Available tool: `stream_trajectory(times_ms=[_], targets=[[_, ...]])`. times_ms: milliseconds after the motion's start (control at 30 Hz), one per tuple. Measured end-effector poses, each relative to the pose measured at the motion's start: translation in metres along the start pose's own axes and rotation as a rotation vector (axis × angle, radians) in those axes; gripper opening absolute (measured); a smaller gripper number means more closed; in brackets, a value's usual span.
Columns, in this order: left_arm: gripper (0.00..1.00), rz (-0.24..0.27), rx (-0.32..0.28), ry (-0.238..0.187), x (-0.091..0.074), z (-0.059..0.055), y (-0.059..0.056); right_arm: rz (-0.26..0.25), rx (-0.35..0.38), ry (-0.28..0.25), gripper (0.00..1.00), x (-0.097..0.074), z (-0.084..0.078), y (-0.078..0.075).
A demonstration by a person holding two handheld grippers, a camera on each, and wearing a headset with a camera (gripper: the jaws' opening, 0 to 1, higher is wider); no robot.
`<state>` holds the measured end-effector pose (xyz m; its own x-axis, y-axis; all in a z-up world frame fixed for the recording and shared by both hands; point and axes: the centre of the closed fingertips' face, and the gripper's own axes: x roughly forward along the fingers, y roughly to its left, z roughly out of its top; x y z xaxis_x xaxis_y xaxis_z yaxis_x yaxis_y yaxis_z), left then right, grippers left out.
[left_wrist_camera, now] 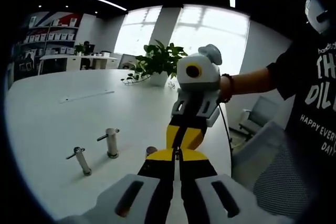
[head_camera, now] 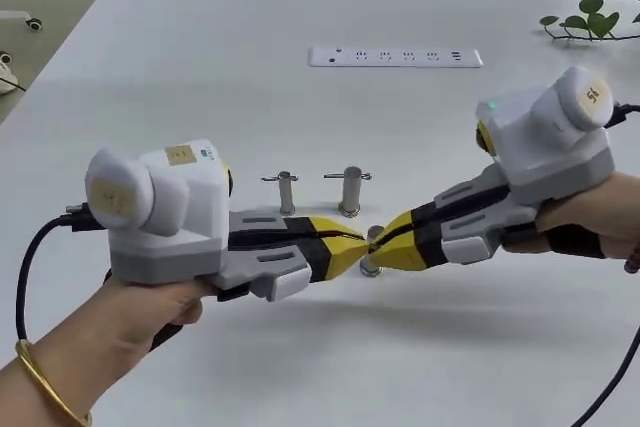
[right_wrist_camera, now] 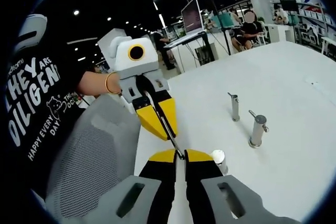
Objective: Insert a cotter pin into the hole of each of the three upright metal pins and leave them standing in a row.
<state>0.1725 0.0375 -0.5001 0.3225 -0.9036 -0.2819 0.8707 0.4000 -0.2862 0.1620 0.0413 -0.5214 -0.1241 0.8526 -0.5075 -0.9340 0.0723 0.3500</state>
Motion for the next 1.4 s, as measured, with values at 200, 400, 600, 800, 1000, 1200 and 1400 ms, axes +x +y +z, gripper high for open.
stream_trajectory(times_ms=[200, 400, 600, 800, 1000, 1200, 1400], targets=[[0.01, -0.008, 0.007, 0.019, 0.001, -0.005, -0.002, 0.002, -0.07, 0.027, 0.0, -0.001, -0.004, 0.003], [0.03, 0.009, 0.047, 0.024, 0.003, -0.006, 0.0, -0.029, -0.161, 0.072, 0.0, -0.001, -0.006, 0.001], [0.05, 0.032, 0.059, 0.034, 0.006, -0.009, 0.004, -0.074, -0.27, 0.16, 0.0, -0.001, -0.011, -0.002], [0.13, 0.064, 0.077, 0.046, 0.007, -0.013, 0.01, -0.102, -0.305, 0.191, 0.0, -0.005, -0.013, -0.008], [0.18, 0.098, 0.079, 0.046, 0.007, -0.014, 0.016, -0.148, -0.335, 0.209, 0.0, -0.014, -0.015, -0.016], [0.22, 0.146, 0.087, 0.03, 0.011, -0.013, 0.024, -0.18, -0.346, 0.25, 0.0, -0.022, -0.025, -0.023], [0.23, 0.193, 0.117, 0.048, 0.022, -0.018, 0.032, -0.204, -0.358, 0.299, 0.0, -0.029, -0.037, -0.029]])
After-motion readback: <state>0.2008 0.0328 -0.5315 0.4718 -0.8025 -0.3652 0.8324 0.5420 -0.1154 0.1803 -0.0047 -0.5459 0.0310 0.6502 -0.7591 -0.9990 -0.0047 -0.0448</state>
